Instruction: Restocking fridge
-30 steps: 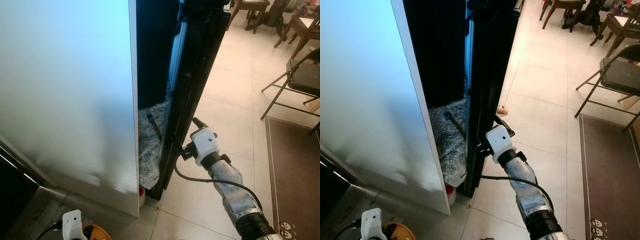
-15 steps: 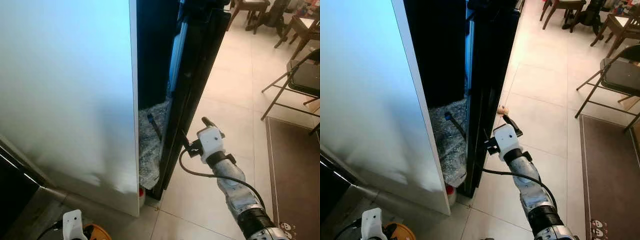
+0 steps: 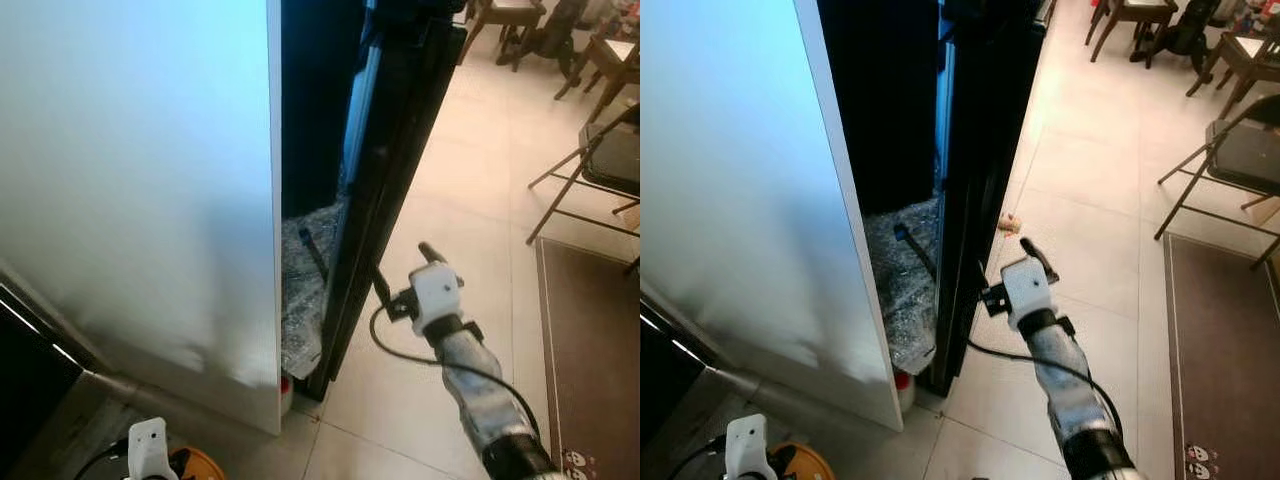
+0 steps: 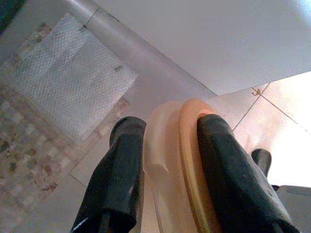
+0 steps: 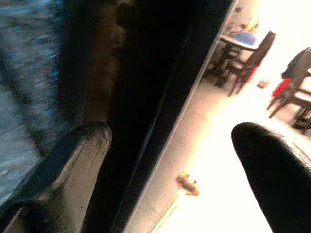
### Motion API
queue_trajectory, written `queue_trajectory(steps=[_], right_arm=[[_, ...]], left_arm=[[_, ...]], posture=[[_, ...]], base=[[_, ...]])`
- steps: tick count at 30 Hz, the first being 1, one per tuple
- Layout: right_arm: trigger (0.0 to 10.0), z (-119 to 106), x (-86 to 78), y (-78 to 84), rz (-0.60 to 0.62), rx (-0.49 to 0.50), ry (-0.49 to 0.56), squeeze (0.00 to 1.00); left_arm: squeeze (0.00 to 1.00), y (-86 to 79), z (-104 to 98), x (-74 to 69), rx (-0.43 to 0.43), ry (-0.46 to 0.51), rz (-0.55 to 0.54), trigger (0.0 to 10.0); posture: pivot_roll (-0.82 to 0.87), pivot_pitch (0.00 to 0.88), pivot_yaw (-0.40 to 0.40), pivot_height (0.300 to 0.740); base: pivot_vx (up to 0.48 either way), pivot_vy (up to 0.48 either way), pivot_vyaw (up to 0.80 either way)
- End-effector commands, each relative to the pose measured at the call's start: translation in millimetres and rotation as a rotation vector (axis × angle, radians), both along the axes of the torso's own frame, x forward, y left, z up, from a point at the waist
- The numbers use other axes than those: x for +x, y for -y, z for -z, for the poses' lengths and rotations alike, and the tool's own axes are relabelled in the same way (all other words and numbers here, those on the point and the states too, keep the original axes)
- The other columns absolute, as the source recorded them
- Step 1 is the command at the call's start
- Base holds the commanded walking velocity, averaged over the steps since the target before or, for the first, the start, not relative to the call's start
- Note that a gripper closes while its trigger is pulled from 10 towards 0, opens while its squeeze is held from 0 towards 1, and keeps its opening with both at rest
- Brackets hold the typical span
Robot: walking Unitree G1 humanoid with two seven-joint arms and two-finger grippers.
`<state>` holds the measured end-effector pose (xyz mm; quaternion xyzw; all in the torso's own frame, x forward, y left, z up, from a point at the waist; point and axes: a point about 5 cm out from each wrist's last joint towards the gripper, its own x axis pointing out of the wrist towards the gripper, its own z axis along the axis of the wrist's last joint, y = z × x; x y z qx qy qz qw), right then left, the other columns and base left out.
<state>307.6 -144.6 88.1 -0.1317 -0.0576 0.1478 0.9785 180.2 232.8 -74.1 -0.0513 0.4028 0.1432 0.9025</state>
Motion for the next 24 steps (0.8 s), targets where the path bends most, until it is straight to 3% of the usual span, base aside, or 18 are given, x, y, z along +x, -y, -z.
queue_trajectory(steps=[1, 4, 8, 14, 24], right_arm=[[10.0, -4, -5.9, -2.0, -0.045, 0.025, 0.004, 0.00], [10.0, -5, -15.7, -12.5, -0.141, 0.025, 0.001, 0.00], [10.0, -10, -14.9, -17.5, -0.162, 0.031, 0.005, 0.00], [10.0, -14, 4.5, -20.1, -0.136, 0.053, -0.024, 0.00], [10.0, -17, 23.6, -27.4, -0.140, 0.119, -0.059, 0.00]], left_arm=[[0.00, 7.0, 13, -21.9, -0.014, -0.099, 0.023, 10.0], [0.00, 7.0, 14, -24.3, -0.014, -0.106, 0.020, 10.0], [0.00, 6.9, 14, -24.0, -0.014, -0.106, 0.020, 10.0], [0.00, 7.5, 13, -23.0, -0.018, -0.102, 0.015, 10.0], [0.00, 7.7, 14, -24.4, -0.021, -0.110, 0.006, 10.0]], posture=[[-0.01, 0.096, -0.058, 0.740], [-0.02, 0.104, -0.057, 0.740], [-0.02, 0.106, -0.056, 0.740], [-0.01, 0.111, -0.055, 0.740], [0.00, 0.120, -0.051, 0.740]], base=[[0.000, 0.000, 0.00], [0.000, 0.000, 0.00], [0.000, 0.000, 0.00], [0.000, 0.000, 0.00], [0.000, 0.000, 0.00]])
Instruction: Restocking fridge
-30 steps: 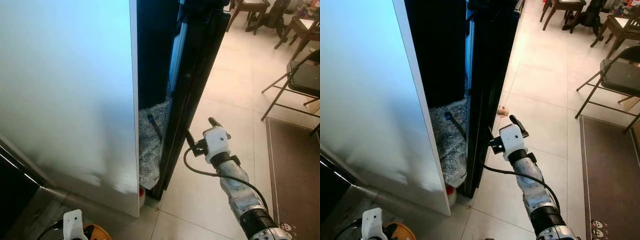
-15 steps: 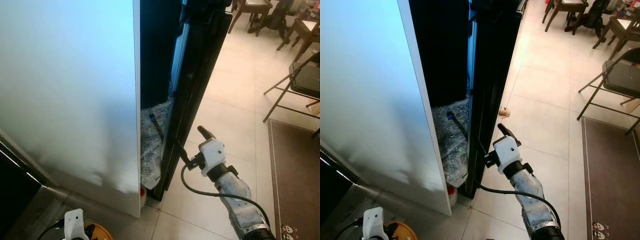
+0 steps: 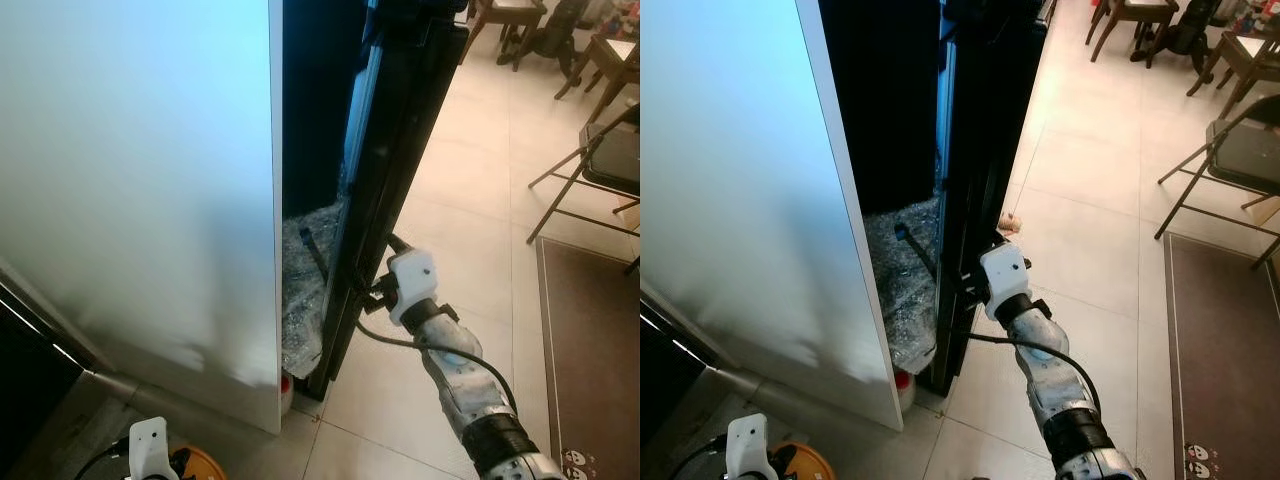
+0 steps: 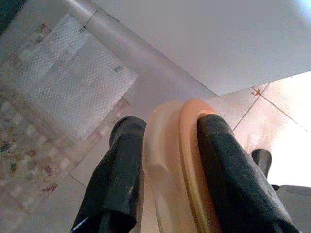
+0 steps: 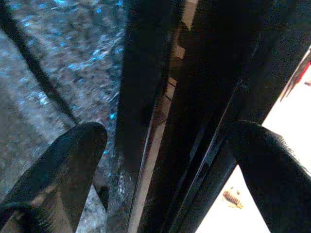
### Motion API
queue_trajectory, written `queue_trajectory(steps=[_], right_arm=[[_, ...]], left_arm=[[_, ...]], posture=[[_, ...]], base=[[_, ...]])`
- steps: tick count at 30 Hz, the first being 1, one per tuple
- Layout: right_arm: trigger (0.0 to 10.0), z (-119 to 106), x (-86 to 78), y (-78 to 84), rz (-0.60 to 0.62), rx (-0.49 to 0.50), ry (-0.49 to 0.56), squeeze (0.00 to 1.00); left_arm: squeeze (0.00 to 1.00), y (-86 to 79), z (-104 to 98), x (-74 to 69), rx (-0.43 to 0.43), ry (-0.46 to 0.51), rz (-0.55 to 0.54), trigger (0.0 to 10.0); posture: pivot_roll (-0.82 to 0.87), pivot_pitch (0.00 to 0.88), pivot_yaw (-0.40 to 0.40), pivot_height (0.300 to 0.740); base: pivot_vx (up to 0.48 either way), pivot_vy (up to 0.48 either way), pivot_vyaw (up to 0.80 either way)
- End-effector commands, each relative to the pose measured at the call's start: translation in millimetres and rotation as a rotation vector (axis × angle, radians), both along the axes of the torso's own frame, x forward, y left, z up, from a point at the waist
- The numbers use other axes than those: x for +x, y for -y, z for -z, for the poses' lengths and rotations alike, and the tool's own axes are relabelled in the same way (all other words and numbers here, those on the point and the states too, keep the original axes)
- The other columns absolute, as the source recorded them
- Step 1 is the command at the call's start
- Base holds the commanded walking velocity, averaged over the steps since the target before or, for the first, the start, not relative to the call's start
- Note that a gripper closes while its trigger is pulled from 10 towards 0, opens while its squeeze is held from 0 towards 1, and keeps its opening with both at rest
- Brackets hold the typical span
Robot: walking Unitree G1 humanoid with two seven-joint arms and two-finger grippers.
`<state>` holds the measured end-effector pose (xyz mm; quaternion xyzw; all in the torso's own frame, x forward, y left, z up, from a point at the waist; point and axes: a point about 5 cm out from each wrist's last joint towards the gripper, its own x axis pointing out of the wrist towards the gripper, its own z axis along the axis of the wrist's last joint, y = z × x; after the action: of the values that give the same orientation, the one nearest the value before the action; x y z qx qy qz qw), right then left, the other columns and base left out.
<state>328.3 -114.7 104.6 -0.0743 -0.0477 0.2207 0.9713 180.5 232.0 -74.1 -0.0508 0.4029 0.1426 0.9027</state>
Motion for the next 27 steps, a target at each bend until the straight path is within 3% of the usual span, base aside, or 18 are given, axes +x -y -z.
queue_trajectory(steps=[1, 17, 27], right_arm=[[10.0, -1, 3.4, 2.3, 0.008, 0.020, -0.006, 0.00], [10.0, 9, 10.7, 5.7, 0.029, 0.017, -0.050, 0.00], [10.0, 1, 21.6, 12.0, 0.074, 0.013, -0.032, 0.00]], left_arm=[[0.00, 7.0, 14, -24.7, -0.021, -0.110, 0.004, 10.0], [0.00, 8.0, 16, -27.5, -0.030, -0.123, 0.002, 10.0], [0.00, 6.2, 17, -31.6, -0.028, -0.137, -0.002, 10.0]], posture=[[0.00, 0.120, -0.051, 0.740], [0.00, 0.119, -0.052, 0.740], [0.01, 0.118, -0.052, 0.740]], base=[[0.000, 0.000, 0.00], [0.000, 0.000, 0.00], [0.000, 0.000, 0.00]])
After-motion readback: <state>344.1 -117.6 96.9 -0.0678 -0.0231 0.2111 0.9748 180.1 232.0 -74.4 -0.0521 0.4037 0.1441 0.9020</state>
